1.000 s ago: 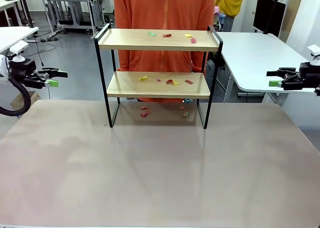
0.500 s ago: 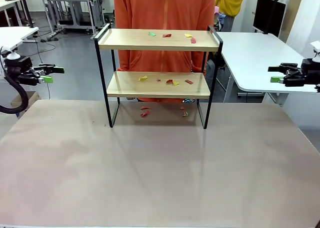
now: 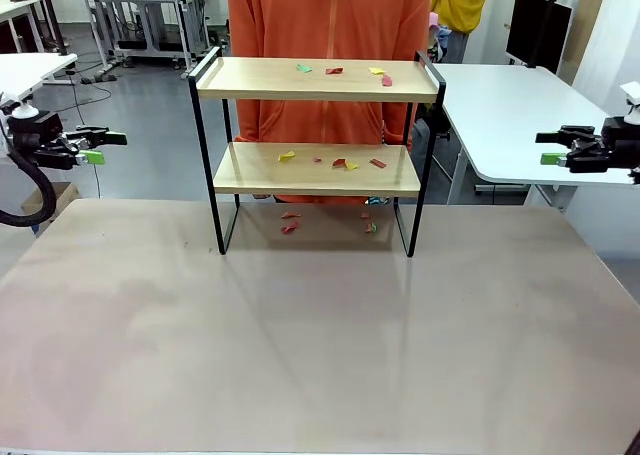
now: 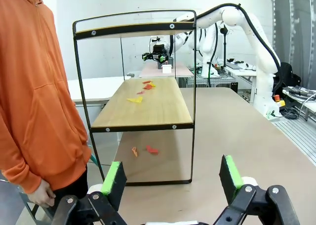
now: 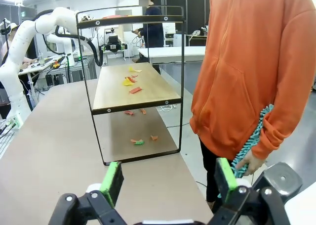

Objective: Clean the shelf.
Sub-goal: Pick up the Duster handed by the human.

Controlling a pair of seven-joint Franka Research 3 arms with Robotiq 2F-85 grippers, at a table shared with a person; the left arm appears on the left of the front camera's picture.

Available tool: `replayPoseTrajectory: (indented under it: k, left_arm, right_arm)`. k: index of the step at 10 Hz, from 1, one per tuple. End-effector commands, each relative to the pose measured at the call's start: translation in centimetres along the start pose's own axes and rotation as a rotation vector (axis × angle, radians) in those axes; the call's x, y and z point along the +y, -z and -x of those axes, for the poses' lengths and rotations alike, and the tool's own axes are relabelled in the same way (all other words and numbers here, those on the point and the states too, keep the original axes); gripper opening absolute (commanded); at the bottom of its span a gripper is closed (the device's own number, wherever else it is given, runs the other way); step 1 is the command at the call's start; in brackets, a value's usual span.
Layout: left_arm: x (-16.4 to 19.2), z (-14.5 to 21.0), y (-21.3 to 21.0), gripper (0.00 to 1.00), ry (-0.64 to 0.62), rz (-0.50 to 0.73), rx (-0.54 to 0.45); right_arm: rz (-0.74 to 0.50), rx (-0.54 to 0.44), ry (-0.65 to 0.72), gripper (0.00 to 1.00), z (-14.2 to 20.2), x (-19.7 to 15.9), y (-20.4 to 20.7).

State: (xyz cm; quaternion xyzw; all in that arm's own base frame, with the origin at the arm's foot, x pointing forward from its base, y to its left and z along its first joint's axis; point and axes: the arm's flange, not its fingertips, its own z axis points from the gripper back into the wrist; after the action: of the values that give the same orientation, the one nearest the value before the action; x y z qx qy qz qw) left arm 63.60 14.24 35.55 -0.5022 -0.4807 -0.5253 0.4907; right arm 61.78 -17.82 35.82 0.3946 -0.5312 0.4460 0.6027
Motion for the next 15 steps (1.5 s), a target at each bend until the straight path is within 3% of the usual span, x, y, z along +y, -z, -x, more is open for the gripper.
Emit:
replayPoseTrajectory:
  k: [1,15]
  left_arm:
    - [-0.11,-0.11,0.12,1.0,-0.001,0.005,0.003]
    - [-0.11,-0.11,0.12,1.0,-0.001,0.005,0.003]
  right_arm:
    - [0.002,-0.004,-0.001,1.0,-0.27,0.22,0.06]
    - [0.002,-0.004,-0.001,1.0,-0.27,0.22,0.06]
